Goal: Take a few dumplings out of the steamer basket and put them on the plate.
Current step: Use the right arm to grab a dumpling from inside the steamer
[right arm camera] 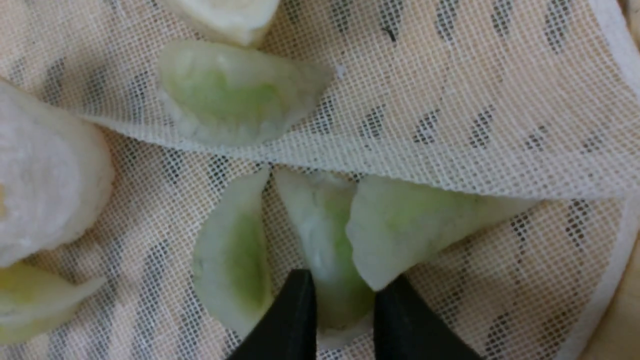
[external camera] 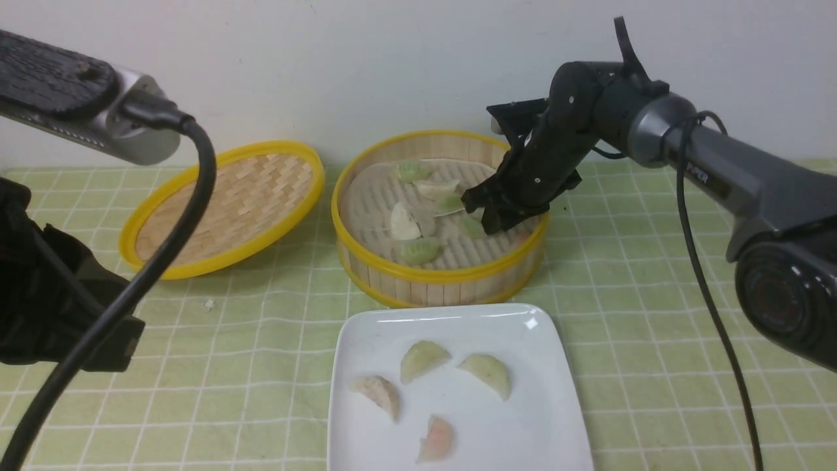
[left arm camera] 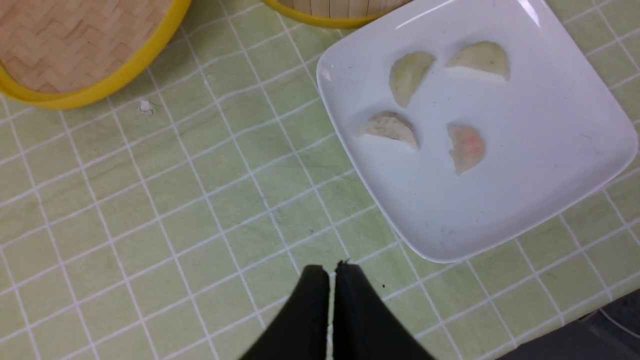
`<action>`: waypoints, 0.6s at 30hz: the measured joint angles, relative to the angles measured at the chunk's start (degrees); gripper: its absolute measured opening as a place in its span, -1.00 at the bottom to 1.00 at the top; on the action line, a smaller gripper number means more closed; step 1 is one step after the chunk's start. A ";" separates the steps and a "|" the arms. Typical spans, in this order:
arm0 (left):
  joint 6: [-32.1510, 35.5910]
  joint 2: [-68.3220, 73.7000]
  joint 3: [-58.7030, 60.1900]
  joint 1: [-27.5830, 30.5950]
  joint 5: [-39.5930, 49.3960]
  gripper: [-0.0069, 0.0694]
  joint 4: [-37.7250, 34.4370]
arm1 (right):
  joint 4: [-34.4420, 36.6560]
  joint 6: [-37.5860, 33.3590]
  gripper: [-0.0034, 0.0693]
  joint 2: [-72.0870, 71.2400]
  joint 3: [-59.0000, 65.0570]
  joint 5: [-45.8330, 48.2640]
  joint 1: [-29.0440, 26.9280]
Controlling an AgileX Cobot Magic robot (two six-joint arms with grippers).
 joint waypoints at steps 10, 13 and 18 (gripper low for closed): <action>0.00 0.00 0.00 0.00 0.00 -0.83 0.85 | -0.24 1.90 -0.56 -12.51 6.18 4.68 -0.06; 0.00 0.00 0.00 0.00 0.00 -0.83 1.14 | -0.03 1.34 -0.56 -20.28 15.48 4.68 -0.06; 0.00 0.00 0.00 0.00 0.00 -0.83 1.18 | 2.37 -1.02 -0.56 -30.72 31.94 4.68 1.16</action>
